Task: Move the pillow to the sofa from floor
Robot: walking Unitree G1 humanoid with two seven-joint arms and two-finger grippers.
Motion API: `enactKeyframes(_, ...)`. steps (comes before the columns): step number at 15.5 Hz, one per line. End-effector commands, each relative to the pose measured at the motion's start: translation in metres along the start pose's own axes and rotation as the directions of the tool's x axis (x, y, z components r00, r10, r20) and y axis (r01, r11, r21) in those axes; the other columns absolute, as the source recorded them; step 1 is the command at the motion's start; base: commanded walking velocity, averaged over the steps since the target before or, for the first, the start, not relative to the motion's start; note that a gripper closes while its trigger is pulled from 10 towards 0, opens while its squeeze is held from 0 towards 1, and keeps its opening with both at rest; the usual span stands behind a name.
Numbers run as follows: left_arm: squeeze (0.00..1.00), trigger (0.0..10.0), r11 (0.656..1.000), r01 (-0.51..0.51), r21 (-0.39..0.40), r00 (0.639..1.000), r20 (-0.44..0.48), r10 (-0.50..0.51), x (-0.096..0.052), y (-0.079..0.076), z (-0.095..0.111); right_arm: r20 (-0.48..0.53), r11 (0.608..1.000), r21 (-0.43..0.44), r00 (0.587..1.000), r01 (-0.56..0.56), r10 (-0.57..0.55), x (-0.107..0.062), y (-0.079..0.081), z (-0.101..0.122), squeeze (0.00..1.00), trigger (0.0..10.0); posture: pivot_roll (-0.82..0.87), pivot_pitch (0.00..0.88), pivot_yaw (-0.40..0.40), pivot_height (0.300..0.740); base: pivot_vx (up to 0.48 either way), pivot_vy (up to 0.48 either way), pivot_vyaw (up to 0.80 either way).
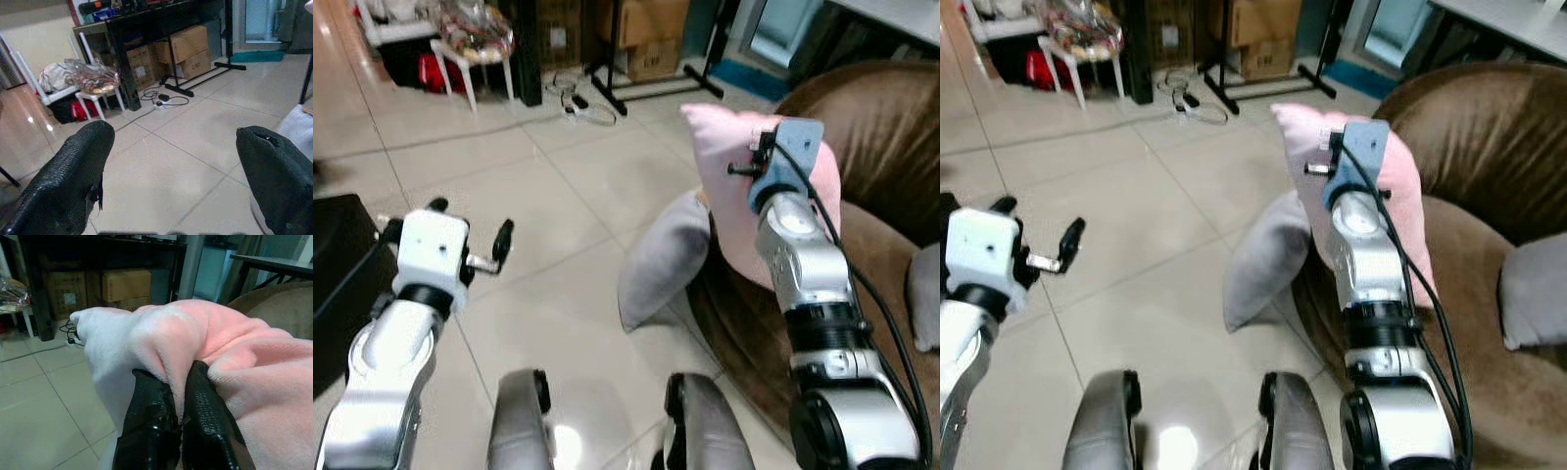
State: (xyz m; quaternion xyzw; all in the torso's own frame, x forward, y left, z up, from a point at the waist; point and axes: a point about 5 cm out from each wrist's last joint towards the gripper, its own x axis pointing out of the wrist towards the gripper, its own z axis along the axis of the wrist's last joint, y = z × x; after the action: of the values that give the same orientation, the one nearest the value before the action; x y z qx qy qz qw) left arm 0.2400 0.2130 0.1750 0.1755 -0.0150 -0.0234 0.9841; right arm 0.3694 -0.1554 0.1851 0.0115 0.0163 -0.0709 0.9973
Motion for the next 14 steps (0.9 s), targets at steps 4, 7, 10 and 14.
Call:
enactKeyframes(4,0.00,10.0,1.000,-0.009,0.017,1.000,-0.016,0.009,0.002,-0.004,-0.004,0.006,0.999,0.003,0.999,0.047,-0.047,-0.006,-0.014,-0.002,0.00,10.0,0.09,0.000,-0.109,0.684,0.000,0.000,0.00)
enactKeyframes(7,0.00,10.0,0.999,-0.005,0.034,1.000,-0.018,0.006,0.003,-0.006,-0.006,-0.002,0.999,0.014,0.999,0.040,-0.040,-0.005,-0.015,-0.003,0.00,10.0,0.08,0.000,-0.110,0.714,0.000,0.000,0.00)
enactKeyframes(10,0.00,10.0,0.999,-0.018,0.049,1.000,-0.017,0.018,0.004,-0.004,-0.007,-0.009,0.999,0.020,0.999,0.044,-0.044,-0.005,-0.016,-0.003,0.00,10.0,0.07,0.000,-0.112,0.740,0.000,0.000,0.00)
enactKeyframes(14,0.00,10.0,0.998,0.009,0.066,1.000,0.001,-0.009,0.011,-0.004,-0.003,-0.002,0.996,0.038,0.997,0.077,-0.077,-0.011,-0.022,-0.004,0.00,10.0,0.05,0.000,-0.062,0.740,0.000,0.000,0.00)
